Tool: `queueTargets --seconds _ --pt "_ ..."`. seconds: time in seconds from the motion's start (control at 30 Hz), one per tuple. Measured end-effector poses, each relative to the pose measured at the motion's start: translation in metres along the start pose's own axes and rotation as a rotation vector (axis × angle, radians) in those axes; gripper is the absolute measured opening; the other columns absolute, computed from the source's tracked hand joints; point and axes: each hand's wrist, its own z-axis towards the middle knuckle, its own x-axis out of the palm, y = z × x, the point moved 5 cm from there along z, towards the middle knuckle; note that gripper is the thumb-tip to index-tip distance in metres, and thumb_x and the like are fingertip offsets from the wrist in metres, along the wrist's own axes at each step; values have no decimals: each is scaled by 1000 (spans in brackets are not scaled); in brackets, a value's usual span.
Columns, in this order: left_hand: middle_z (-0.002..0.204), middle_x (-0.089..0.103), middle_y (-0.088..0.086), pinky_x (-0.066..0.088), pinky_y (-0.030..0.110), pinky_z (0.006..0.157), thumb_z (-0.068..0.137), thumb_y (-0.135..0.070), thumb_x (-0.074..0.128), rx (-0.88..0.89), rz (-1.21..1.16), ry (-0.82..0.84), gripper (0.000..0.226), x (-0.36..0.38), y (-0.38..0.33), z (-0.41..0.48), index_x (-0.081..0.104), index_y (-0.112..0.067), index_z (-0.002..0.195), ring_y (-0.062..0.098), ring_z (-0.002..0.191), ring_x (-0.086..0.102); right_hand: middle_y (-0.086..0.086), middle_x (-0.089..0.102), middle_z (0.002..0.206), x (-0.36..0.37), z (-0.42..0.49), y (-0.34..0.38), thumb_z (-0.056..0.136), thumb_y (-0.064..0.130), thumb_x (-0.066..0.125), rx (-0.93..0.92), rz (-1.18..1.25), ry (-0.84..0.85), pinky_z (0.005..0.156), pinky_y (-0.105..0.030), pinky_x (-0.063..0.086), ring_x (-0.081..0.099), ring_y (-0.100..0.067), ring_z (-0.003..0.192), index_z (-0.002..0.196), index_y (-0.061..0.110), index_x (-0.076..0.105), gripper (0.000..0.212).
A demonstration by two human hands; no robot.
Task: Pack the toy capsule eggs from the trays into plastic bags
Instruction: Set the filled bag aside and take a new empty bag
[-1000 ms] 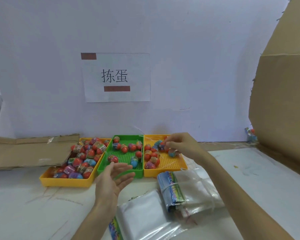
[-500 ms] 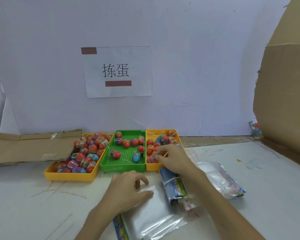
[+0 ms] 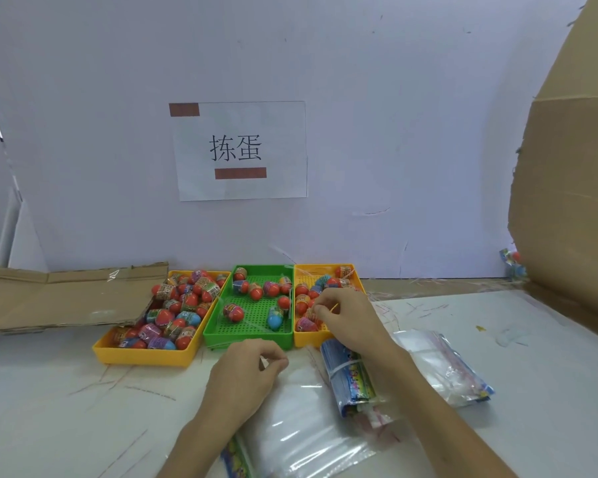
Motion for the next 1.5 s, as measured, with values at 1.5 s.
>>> queueTargets --seconds 1.5 --pt "63 65 -9 47 25 67 97 -24 67 -322 -966 -395 17 -24 27 5 77 -13 87 6 62 59 2 67 67 0 -5 10 97 8 62 62 520 277 54 -17 49 59 -6 58 89 13 76 17"
